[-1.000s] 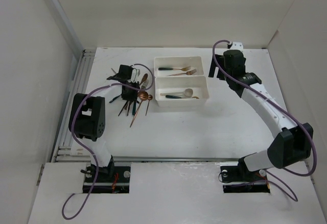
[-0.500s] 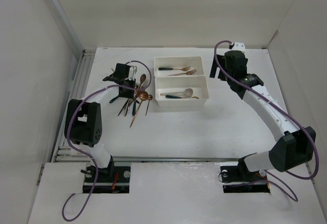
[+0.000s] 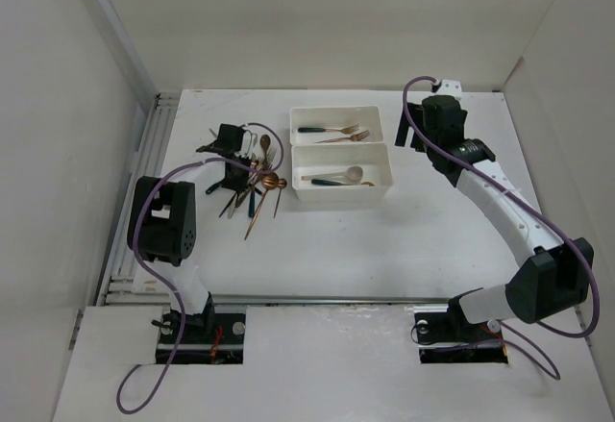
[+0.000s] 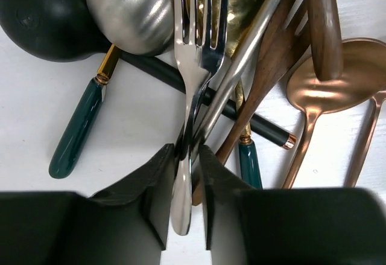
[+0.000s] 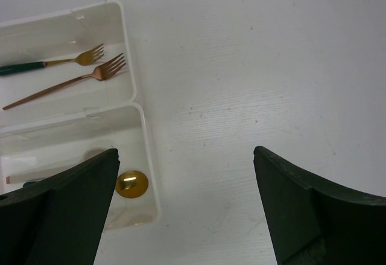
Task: Sort the eating utensils into containers
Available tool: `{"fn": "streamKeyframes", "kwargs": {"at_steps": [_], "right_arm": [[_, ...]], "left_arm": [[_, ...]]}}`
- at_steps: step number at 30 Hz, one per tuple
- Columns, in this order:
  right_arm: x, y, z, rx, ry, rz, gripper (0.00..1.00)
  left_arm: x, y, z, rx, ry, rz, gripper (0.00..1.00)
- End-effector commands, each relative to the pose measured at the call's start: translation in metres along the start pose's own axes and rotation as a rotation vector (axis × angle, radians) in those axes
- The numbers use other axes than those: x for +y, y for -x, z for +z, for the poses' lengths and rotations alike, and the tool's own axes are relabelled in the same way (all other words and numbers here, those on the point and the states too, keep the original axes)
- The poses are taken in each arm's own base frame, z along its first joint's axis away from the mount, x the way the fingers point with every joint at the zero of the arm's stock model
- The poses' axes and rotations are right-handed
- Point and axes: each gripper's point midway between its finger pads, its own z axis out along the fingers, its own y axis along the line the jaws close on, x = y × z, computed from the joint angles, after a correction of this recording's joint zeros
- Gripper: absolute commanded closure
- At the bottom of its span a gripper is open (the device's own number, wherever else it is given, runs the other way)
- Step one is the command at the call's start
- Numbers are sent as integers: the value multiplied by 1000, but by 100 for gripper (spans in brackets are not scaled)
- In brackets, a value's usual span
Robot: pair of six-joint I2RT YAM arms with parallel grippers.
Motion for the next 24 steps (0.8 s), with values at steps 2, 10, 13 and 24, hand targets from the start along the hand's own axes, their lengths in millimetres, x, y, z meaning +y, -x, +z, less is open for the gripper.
{"fn": "streamKeyframes", "kwargs": {"at_steps": [2,10,13,24], "right_arm": [[0,18,-12,-52,-2,30,3],[0,18,-12,-52,-2,30,3],[0,18,-12,-52,-2,30,3],[10,21,1,-56,18,24,3]], "left_arm": [[-6,-11,1,41,-46,8,90],[-2,12,-20,-18,-49,11,100],[5,29,-38,-59,-42,33,100],[6,67,-81,-217,-66,223,100]]}}
